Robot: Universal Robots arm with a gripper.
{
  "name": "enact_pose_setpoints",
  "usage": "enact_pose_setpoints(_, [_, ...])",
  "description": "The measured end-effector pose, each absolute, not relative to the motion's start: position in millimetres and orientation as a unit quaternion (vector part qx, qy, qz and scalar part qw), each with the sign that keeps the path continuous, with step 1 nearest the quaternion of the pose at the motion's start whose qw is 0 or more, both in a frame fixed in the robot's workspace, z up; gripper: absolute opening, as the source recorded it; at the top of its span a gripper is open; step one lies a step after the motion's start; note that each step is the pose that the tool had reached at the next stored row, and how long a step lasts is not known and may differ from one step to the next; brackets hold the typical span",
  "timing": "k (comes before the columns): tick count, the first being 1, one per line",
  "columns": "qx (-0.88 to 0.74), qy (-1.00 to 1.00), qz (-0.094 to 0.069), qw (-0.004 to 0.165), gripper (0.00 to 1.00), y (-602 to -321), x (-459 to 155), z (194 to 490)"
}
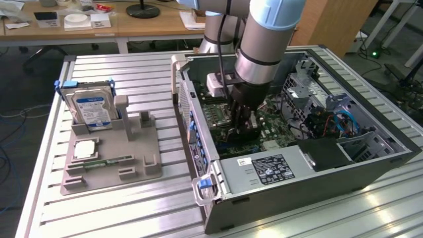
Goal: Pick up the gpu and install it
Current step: 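Insert the gpu into the slot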
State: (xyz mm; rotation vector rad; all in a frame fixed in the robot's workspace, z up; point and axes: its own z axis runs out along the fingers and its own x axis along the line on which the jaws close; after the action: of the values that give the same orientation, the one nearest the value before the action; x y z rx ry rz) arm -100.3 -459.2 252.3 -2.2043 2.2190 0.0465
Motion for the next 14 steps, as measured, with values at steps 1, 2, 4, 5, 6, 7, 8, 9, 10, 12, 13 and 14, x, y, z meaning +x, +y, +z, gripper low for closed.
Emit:
enact_pose_setpoints(1, [-0.705, 0.709, 0.015, 0.007, 0.33, -459.3, -100.3, 255.5])
enact_pose_setpoints(2, [-0.705, 0.709, 0.014, 0.007, 0.33, -459.3, -100.3, 258.9])
enact_pose_setpoints(4, [-0.705, 0.709, 0.013, 0.008, 0.33, -459.2, -100.5, 264.6])
enact_pose_setpoints(5, [-0.705, 0.709, 0.013, 0.009, 0.33, -459.2, -100.5, 267.4])
enact_pose_setpoints(6, [-0.705, 0.709, 0.013, 0.009, 0.33, -459.2, -100.5, 270.3])
enact_pose_setpoints(7, [-0.705, 0.709, 0.012, 0.010, 0.33, -459.2, -100.6, 273.6])
enact_pose_setpoints(8, [-0.705, 0.709, 0.012, 0.010, 0.33, -459.2, -100.6, 277.0])
enact_pose_setpoints(9, [-0.705, 0.709, 0.012, 0.010, 0.33, -459.3, -100.6, 280.2])
enact_pose_setpoints(10, [-0.705, 0.709, 0.011, 0.010, 0.33, -459.2, -100.6, 281.1])
enact_pose_setpoints(12, [-0.705, 0.709, 0.011, 0.011, 0.33, -459.2, -100.6, 281.0])
enact_pose_setpoints(13, [-0.705, 0.709, 0.011, 0.011, 0.31, -459.2, -100.6, 281.0])
enact_pose_setpoints(14, [-0.705, 0.709, 0.011, 0.010, 0.25, -459.2, -100.6, 281.0])
